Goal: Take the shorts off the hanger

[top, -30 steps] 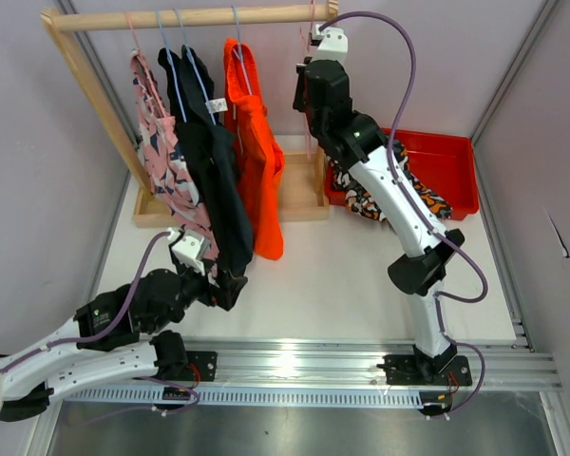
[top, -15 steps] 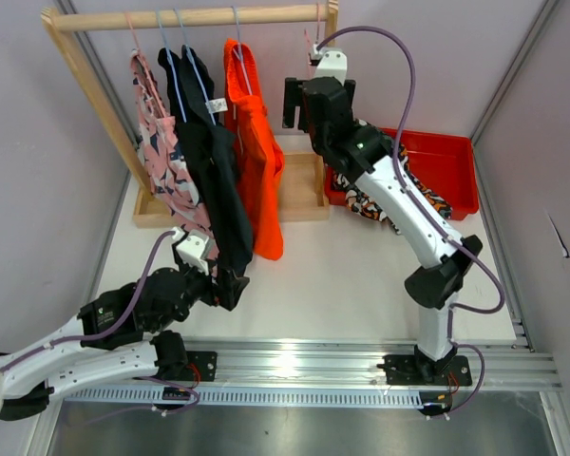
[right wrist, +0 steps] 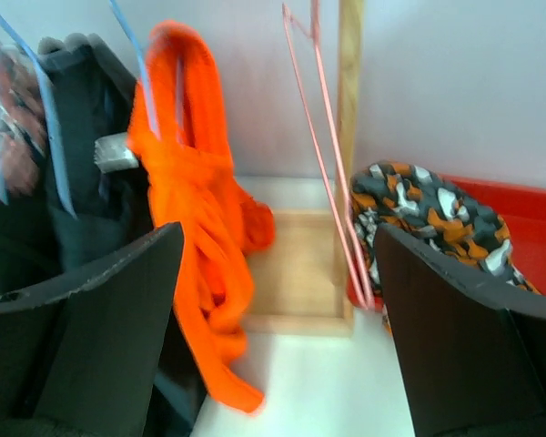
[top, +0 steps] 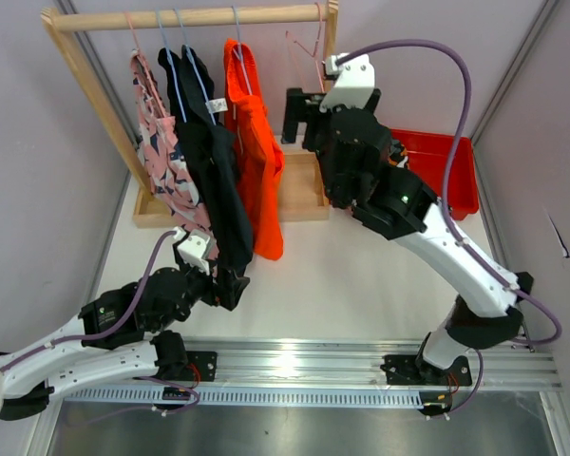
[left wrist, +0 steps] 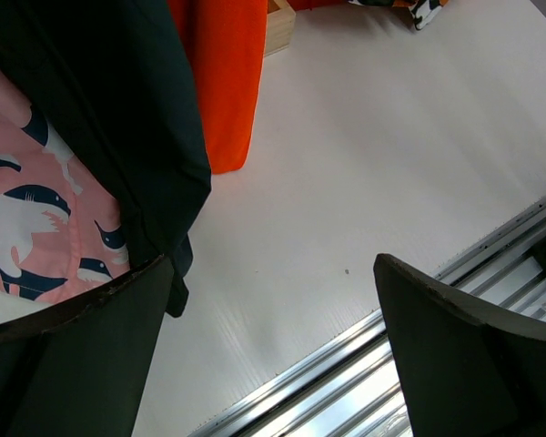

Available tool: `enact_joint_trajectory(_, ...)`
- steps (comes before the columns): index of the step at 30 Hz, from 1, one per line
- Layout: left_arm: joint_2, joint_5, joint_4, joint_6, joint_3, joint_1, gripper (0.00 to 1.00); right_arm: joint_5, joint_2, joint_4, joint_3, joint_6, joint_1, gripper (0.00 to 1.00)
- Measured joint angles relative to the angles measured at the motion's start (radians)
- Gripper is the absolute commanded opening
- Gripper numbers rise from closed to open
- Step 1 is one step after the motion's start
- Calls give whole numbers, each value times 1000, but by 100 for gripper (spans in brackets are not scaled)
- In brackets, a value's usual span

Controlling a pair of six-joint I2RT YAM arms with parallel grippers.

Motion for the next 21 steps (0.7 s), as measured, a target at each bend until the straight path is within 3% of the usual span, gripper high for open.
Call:
enact_joint_trajectory(8,-14,0,0,0,0,0,99,-41,371,45,426,-132,5,84)
enact_joint_trajectory(13,-23,1,0,0,0,0,99,-118,512,58,456,-163,-34,83)
enact_joint_trajectory(21,-31,2,0,7,0,0,99,-252,542,166,460,-140,-127,82)
